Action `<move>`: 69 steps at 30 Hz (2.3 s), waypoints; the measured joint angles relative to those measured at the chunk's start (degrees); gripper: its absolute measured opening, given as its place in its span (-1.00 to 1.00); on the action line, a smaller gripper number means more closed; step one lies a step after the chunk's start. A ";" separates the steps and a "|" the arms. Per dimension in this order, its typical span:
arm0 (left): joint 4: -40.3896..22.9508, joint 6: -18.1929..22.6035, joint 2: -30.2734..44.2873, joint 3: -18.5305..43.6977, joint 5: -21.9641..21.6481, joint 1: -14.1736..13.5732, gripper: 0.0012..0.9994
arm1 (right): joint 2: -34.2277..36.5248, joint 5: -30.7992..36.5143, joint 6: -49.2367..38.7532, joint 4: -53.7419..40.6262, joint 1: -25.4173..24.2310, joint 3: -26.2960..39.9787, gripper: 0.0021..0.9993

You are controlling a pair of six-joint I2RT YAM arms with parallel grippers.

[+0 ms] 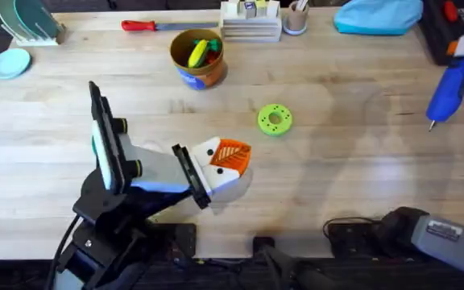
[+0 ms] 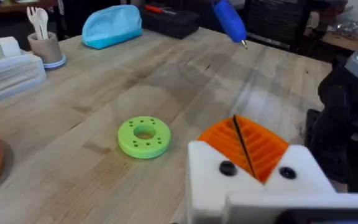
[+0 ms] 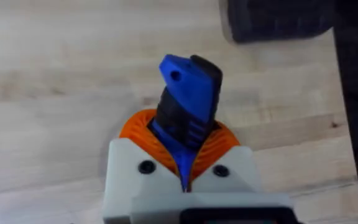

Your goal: Pick up the gripper from the table and insert it into the empty holder that is missing its gripper. Then pick up a screw, insert it into the mounting hole, and use the screwdriver to tighten it. Finally, clean up the table by picking up the vegetable and placing it into the bucket.

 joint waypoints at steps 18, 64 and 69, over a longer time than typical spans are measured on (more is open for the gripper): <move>0.00 0.00 0.00 0.00 -0.07 0.00 -0.99 | -37.86 -21.29 24.12 39.12 16.88 -22.30 -0.97; 0.00 0.00 0.00 0.00 -0.09 0.00 -0.99 | -15.15 -27.33 31.49 89.27 71.41 -34.02 -0.97; 0.00 0.00 0.00 0.00 -0.09 0.00 -0.99 | -13.19 -27.33 31.54 89.20 71.45 -34.02 -0.97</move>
